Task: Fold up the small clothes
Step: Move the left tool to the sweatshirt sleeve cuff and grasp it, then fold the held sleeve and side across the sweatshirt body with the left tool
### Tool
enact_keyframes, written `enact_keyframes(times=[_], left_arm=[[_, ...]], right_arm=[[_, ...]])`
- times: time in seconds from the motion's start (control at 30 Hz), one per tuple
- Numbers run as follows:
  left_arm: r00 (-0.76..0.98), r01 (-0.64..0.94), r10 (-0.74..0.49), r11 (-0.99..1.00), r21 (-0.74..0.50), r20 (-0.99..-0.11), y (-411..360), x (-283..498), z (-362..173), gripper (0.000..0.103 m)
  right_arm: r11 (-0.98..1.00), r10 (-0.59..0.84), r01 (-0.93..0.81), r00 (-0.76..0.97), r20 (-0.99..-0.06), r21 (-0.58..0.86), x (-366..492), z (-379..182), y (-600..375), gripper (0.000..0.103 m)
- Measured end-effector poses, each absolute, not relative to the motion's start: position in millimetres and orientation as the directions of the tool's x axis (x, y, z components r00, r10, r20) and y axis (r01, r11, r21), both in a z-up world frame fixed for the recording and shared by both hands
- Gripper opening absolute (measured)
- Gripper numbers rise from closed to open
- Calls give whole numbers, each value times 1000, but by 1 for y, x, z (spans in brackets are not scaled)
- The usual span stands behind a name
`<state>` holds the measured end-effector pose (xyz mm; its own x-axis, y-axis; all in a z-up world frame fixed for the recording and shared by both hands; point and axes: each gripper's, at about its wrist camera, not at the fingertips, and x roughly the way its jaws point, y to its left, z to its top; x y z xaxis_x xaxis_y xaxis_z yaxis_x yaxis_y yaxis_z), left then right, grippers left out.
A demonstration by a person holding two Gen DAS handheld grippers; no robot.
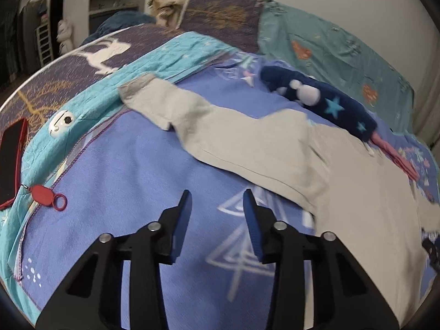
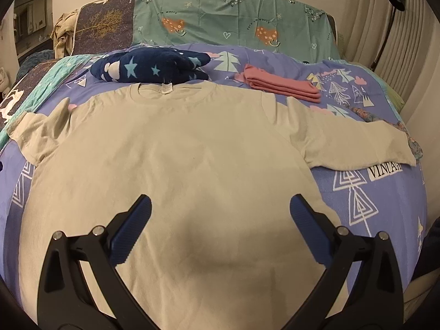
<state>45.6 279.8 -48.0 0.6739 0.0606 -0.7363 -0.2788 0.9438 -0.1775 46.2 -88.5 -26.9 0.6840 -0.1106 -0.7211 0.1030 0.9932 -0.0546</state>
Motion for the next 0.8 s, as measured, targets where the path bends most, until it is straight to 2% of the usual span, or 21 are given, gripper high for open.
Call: enact_keyframes(times=[0.13, 0.23, 0.3, 0.37, 0.47, 0.6, 0.63, 0.67, 0.7, 0.8], left_arm=[[642, -424, 67, 861, -281, -763, 348, 81, -66, 36], [625, -493, 77, 810, -317, -777, 388, 111, -77, 36], [617, -519, 50, 776, -358, -785, 408, 130, -86, 36], [605, -548, 23, 737, -395, -796, 423, 148, -96, 36], [621, -574, 33, 700, -425, -783, 439, 170, -101, 36], [609, -596, 55, 690, -411, -791, 448, 197, -103, 38], [615, -597, 64, 689, -411, -786, 450, 201, -103, 35], [616, -600, 85, 695, -397, -783, 451, 205, -101, 15], [614, -601, 92, 698, -389, -784, 452, 208, -101, 1], [657, -566, 99, 720, -402, -747, 441, 208, -82, 1]], right_arm=[[996, -92, 79, 698, -710, -51, 47, -27, -88, 98], [999, -33, 40, 700, -714, -8, 50, -29, -91, 77], [999, 24, 16, 688, -725, 48, 53, -31, -95, 55], [996, 53, 15, 674, -737, 86, 57, -34, -99, 49], [996, 30, 39, 666, -745, 75, 60, -38, -102, 49], [995, 13, 64, 657, -754, 73, 65, -43, -108, 54], [995, 11, 70, 655, -755, 75, 66, -44, -109, 54], [994, 9, 78, 652, -758, 80, 67, -45, -111, 55], [993, 9, 84, 651, -759, 84, 68, -46, -112, 55], [992, 15, 88, 650, -760, 95, 71, -48, -116, 55]])
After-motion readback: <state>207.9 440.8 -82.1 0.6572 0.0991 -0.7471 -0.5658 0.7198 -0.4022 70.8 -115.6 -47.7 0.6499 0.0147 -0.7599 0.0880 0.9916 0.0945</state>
